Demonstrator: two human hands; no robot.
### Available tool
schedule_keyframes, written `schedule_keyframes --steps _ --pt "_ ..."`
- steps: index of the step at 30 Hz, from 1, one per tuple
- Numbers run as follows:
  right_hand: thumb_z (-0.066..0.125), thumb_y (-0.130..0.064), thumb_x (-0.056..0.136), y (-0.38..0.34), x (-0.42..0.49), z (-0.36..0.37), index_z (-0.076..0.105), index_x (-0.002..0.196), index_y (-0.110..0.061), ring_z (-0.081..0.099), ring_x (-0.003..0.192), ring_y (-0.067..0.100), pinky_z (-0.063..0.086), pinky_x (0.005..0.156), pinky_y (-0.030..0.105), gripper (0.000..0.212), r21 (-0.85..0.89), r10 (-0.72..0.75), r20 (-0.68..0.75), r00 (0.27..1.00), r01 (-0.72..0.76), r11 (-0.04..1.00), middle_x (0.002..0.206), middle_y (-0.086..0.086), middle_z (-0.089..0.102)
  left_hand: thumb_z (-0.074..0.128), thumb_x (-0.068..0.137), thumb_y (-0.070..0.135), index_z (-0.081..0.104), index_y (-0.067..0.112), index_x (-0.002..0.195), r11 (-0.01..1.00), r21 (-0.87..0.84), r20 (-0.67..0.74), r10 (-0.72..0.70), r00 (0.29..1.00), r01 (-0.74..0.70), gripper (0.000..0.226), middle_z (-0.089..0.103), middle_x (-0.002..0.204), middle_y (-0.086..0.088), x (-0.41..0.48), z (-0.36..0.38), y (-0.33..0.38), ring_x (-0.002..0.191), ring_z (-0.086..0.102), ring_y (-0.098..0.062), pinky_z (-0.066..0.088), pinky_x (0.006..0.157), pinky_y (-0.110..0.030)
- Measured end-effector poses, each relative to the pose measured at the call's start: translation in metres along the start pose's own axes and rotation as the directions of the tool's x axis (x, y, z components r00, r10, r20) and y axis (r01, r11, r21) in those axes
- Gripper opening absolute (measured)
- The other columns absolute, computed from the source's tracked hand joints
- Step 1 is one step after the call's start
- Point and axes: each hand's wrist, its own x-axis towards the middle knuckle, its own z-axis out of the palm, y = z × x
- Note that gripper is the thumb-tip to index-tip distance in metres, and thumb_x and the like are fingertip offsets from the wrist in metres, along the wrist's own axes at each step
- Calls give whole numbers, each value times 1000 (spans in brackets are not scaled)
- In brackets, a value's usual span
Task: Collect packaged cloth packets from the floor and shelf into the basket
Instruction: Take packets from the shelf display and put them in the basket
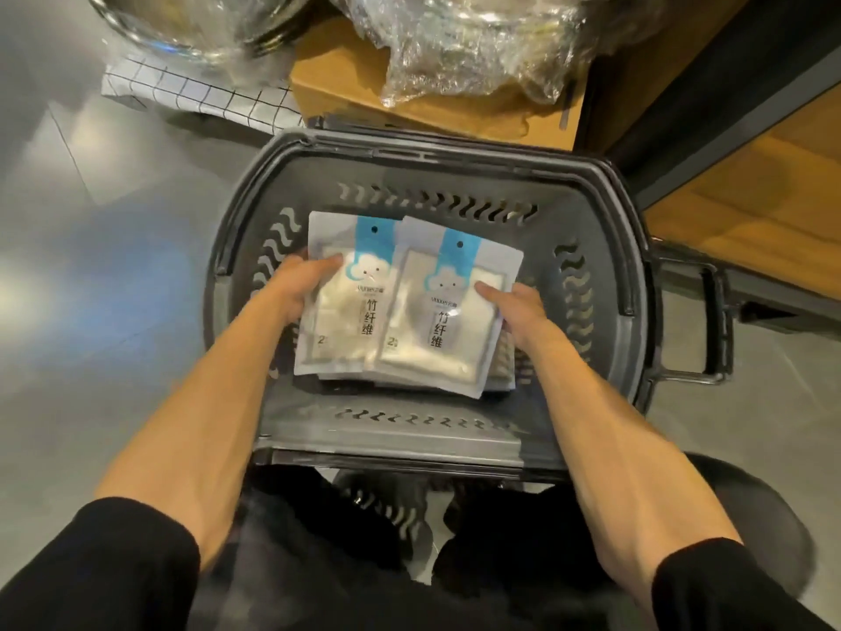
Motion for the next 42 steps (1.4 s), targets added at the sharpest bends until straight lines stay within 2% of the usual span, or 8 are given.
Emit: schedule_keyframes --steps 3,9,16,19,23,32,39,42 --pt "82 -21 81 -69 -89 -14 72 103 -13 73 93 22 59 87 41 25 -17 -39 38 998 40 999 104 6 75 64 98 19 67 12 114 997 52 26 54 998 -56 18 76 105 -10 -69 -12 46 91 74 -24 60 77 -39" --pt "68 -23 94 -163 -247 -47 70 108 -13 72 76 7 54 61 21 17 -2 -91 45 995 91 996 93 -4 75 60 100 15 63 8 127 996 0 53 89 995 -89 28 70 122 -14 -216 -35 114 109 68 -32 54 97 -49" --pt "68 -33 93 -234 -410 -113 73 100 -11 74 85 14 54 61 20 23 -69 -130 15 991 130 989 94 -1 77 59 101 21 66 13 119 999 -14 130 52 990 -50 20 74 114 -11 -375 -32 162 103 72 -29 55 95 -51" --pt "70 -34 91 -259 -457 -152 72 103 -16 74 87 16 61 71 31 21 -96 -150 29 988 152 984 95 -2 77 56 102 22 64 13 123 998 -20 196 57 979 -54 24 74 115 -10 -428 -17 176 104 72 -28 58 90 -47" --pt "71 -36 90 -287 -507 -211 70 106 -23 73 88 17 59 80 38 21 -140 -160 66 985 168 976 94 -5 76 56 102 21 65 11 120 995 -79 189 73 979 -59 22 75 112 -10 -495 23 199 101 73 -28 63 76 -39" --pt "72 -27 91 -289 -569 -326 72 94 -26 73 80 8 55 64 23 3 -36 -317 -60 946 316 948 89 -10 76 60 100 24 66 12 121 973 -113 161 216 963 -199 25 75 113 -12 -575 123 224 105 71 -33 53 96 -56" --pt "72 -25 91 -277 -579 -389 71 101 -25 71 82 -1 54 62 15 11 22 -334 -47 942 335 942 94 -15 74 62 98 19 67 10 116 962 -148 99 247 964 -231 21 77 106 -10 -605 185 217 99 74 -27 58 81 -42" --pt "74 -23 89 -284 -576 -405 72 108 -20 72 87 2 55 66 17 20 40 -348 -26 937 349 936 101 -12 74 62 98 18 65 7 121 953 -160 97 275 957 -257 26 76 109 -11 -610 200 221 102 73 -29 58 84 -44"
